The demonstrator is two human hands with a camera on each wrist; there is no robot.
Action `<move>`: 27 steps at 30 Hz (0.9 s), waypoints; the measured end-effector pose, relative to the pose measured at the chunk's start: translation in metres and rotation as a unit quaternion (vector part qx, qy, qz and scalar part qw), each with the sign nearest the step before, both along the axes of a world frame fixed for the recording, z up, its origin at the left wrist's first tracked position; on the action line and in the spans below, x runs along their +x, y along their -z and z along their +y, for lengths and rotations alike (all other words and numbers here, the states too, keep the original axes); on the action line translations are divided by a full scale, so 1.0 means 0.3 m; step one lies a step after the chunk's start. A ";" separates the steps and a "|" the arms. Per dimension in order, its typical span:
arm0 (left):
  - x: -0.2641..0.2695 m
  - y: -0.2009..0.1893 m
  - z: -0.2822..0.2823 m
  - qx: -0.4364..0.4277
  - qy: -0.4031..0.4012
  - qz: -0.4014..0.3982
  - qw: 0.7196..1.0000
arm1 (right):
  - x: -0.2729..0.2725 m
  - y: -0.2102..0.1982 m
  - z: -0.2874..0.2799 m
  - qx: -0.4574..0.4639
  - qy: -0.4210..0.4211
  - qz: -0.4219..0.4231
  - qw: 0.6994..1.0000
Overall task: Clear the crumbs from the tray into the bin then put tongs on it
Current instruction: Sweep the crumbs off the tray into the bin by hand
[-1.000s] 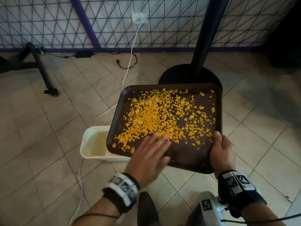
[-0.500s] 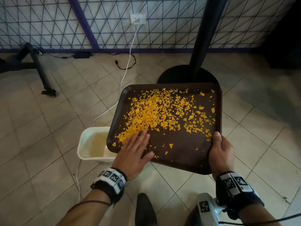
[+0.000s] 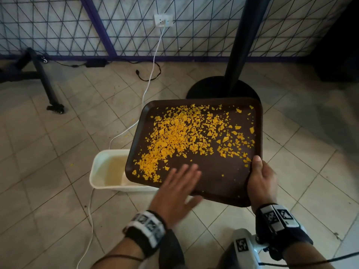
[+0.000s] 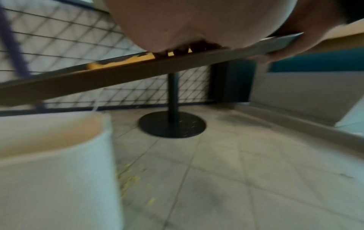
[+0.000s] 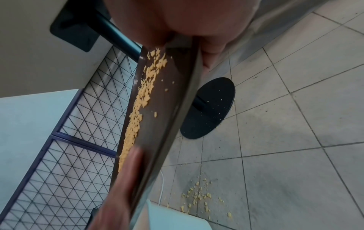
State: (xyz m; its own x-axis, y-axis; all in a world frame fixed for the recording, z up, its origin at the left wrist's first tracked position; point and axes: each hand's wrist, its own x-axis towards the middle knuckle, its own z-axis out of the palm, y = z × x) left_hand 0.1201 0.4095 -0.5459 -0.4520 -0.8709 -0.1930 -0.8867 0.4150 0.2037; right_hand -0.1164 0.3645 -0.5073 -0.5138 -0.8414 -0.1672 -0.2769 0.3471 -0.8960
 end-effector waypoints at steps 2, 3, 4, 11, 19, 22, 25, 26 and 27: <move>0.142 0.027 0.001 0.030 -0.072 -0.030 0.996 | -0.003 -0.006 0.001 0.000 -0.001 0.000 1.000; 0.184 0.024 0.000 0.040 -0.093 -0.033 0.994 | -0.001 -0.009 0.002 0.005 -0.003 -0.001 1.000; 0.197 0.013 -0.002 0.039 -0.100 -0.029 0.994 | 0.000 -0.008 0.001 0.007 -0.004 -0.002 1.000; -0.177 -0.071 0.027 0.000 0.083 0.065 0.994 | 0.025 0.004 -0.007 -0.005 0.004 0.040 0.999; 0.129 0.029 0.052 0.068 -0.024 0.014 0.997 | 0.003 0.013 -0.006 0.005 0.007 0.043 0.999; 0.286 0.045 0.049 0.088 -0.078 -0.030 0.993 | 0.001 0.009 -0.004 0.002 0.002 0.045 0.999; 0.281 0.019 0.033 0.071 -0.092 -0.015 0.993 | 0.008 0.002 -0.004 -0.003 -0.004 0.040 0.999; 0.234 -0.001 0.027 0.054 -0.078 0.003 0.995 | 0.010 0.003 -0.005 -0.006 -0.005 0.039 0.999; 0.170 -0.020 0.020 0.037 -0.052 0.022 0.998 | 0.015 0.001 -0.006 -0.009 -0.008 0.039 0.999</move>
